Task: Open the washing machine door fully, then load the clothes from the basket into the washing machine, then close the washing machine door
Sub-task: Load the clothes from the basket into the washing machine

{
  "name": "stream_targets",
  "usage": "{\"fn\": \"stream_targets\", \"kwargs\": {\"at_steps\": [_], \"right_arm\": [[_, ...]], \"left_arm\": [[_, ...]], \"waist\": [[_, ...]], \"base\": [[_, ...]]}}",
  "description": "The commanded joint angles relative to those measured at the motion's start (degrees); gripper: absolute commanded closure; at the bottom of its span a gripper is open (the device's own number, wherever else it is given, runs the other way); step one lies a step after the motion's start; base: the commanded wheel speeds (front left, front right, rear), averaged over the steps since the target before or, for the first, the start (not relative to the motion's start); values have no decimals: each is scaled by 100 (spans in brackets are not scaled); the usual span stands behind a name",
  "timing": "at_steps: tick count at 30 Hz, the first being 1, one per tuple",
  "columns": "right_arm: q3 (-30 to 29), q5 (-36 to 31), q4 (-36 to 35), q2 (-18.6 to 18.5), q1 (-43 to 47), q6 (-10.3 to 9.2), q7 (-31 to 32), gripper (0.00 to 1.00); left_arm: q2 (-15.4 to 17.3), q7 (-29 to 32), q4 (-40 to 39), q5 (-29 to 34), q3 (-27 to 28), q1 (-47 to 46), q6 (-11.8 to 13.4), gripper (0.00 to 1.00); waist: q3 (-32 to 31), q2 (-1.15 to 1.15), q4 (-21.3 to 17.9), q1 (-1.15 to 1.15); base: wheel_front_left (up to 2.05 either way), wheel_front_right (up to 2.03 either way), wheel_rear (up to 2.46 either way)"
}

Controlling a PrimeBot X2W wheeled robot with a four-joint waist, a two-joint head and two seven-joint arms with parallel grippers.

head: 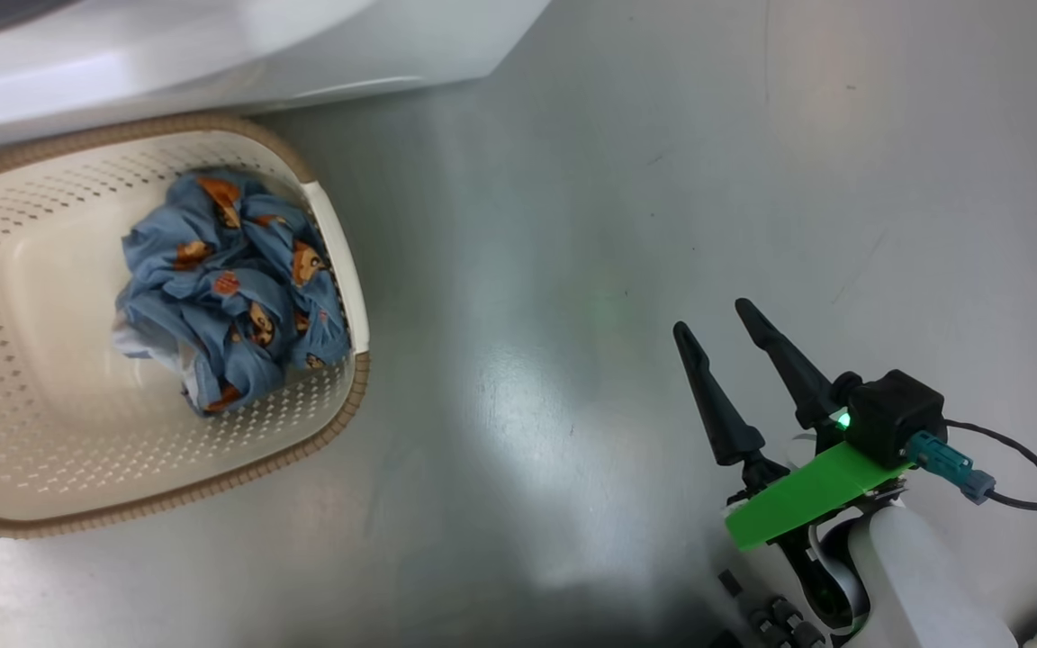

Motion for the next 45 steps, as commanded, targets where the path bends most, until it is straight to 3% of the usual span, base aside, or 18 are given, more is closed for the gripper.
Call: {"fn": "stream_targets", "kwargs": {"at_steps": [1, 14, 15, 16, 31, 45], "right_arm": [[162, 134, -109, 38, 205, 9, -67, 0], [278, 183, -24, 80, 173, 9, -67, 0], [268, 185, -20, 76, 173, 9, -67, 0], [255, 186, -16, 72, 168, 9, -67, 0], [10, 151, 29, -73, 139, 9, -67, 0], [-137, 144, 185, -195, 226, 9, -67, 0]], "left_arm": [[312, -47, -308, 75, 59, -137, -19, 100], [363, -50, 320, 31, 5, -292, -42, 100], [363, -50, 331, 22, 15, -303, -42, 70], [364, -50, 316, 25, 21, -308, -43, 0], [15, -51, 473, -107, 212, 619, 129, 0], [-317, -51, -363, -134, 522, 2163, 244, 0]], "waist": [[50, 0, -40, 0], [32, 0, -111, 0], [31, 0, -107, 0], [31, 0, -102, 0], [-605, 0, 264, 0], [-1397, 0, 521, 0]], "base": [[0, 0, 0], [0, 0, 0], [0, 0, 0], [0, 0, 0], [0, 0, 0], [0, 0, 0]]}}
